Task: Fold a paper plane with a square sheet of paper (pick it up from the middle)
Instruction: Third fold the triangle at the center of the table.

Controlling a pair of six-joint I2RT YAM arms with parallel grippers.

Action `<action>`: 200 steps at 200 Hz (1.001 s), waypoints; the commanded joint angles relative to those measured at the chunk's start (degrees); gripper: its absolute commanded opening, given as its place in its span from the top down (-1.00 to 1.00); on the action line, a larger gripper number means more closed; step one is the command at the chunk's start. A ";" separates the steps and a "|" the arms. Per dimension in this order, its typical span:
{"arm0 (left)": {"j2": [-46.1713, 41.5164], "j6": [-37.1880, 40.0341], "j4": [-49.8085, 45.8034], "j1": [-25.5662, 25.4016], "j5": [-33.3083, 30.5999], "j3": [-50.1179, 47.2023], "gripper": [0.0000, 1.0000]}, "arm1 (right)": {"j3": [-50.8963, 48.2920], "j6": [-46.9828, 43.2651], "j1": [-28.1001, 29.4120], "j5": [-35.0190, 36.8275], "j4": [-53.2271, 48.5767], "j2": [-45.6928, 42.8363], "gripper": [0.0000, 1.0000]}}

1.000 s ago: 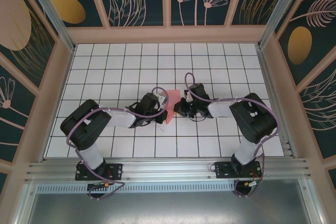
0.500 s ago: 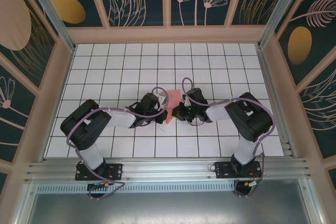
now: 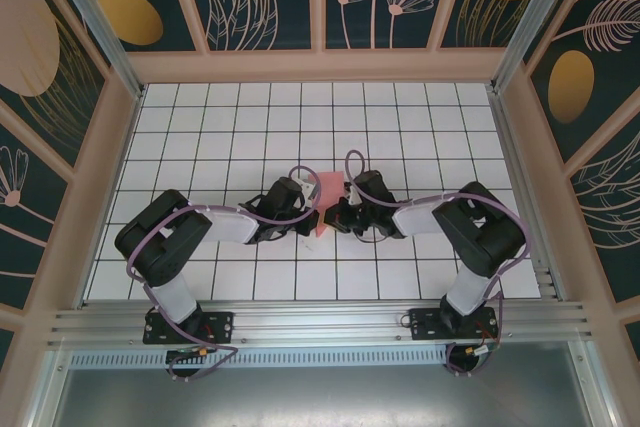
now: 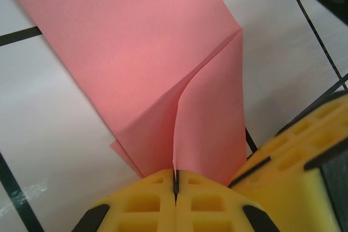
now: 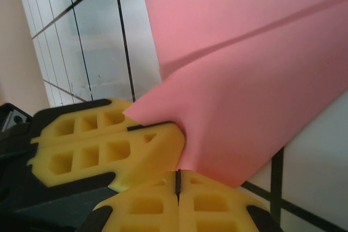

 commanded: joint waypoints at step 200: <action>1.84 0.74 -6.45 0.34 -2.50 -1.36 1.00 | -2.73 4.98 3.51 1.89 6.40 5.28 0.92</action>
